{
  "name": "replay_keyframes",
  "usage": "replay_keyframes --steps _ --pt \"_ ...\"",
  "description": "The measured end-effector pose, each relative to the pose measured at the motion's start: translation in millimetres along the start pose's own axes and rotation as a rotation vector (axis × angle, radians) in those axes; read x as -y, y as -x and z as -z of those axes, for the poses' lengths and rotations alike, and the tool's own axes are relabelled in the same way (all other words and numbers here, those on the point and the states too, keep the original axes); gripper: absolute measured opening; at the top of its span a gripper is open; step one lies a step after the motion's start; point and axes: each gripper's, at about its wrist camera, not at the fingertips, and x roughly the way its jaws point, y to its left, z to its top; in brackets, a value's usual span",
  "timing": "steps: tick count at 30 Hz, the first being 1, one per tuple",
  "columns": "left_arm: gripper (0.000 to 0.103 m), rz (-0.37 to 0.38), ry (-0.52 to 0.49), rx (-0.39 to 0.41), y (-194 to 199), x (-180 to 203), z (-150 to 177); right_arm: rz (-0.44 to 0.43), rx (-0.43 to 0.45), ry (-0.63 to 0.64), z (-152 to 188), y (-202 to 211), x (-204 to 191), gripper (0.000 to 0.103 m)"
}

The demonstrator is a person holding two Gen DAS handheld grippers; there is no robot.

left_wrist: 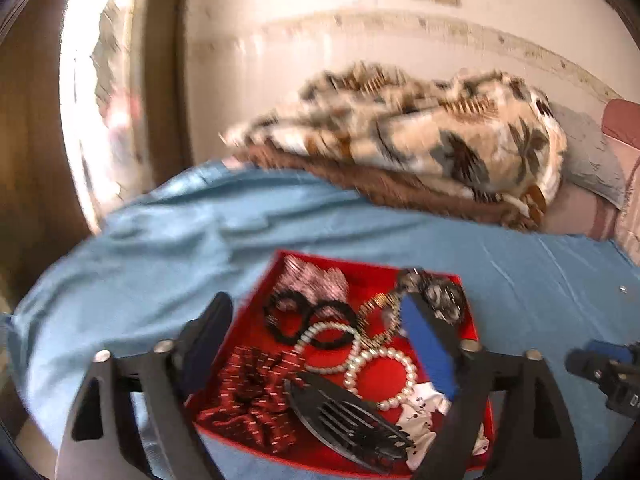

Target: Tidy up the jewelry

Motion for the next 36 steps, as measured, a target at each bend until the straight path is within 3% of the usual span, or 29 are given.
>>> replay_keyframes --steps 3,7,9,12,17,21,27,36 --pt "0.103 -0.067 0.016 0.108 31.2 -3.7 5.9 0.004 0.010 -0.004 12.4 12.3 8.4 0.044" --pt "0.103 -0.179 0.039 0.233 75.9 -6.4 17.7 0.002 0.031 -0.015 28.8 30.5 18.6 0.045" --pt "0.103 -0.223 0.012 0.258 94.5 -0.5 18.6 0.008 0.039 -0.012 35.7 37.6 20.5 0.045" --pt "0.103 -0.228 -0.038 0.218 110.8 12.3 15.5 0.014 0.048 -0.011 45.8 47.9 23.3 0.045" --pt "0.103 -0.126 -0.030 0.119 129.3 29.5 15.5 0.039 0.068 -0.012 64.0 67.2 30.0 0.046" --pt "0.103 -0.059 -0.057 0.082 141.9 43.7 20.0 0.093 0.104 0.004 78.5 82.1 34.1 0.060" --pt "0.103 0.043 -0.079 -0.016 146.5 60.5 30.1 0.128 0.132 0.021 88.7 95.9 38.2 0.061" --pt "0.103 0.061 -0.079 -0.072 146.7 68.6 40.0 0.133 0.128 0.019 98.9 101.2 41.9 0.069"
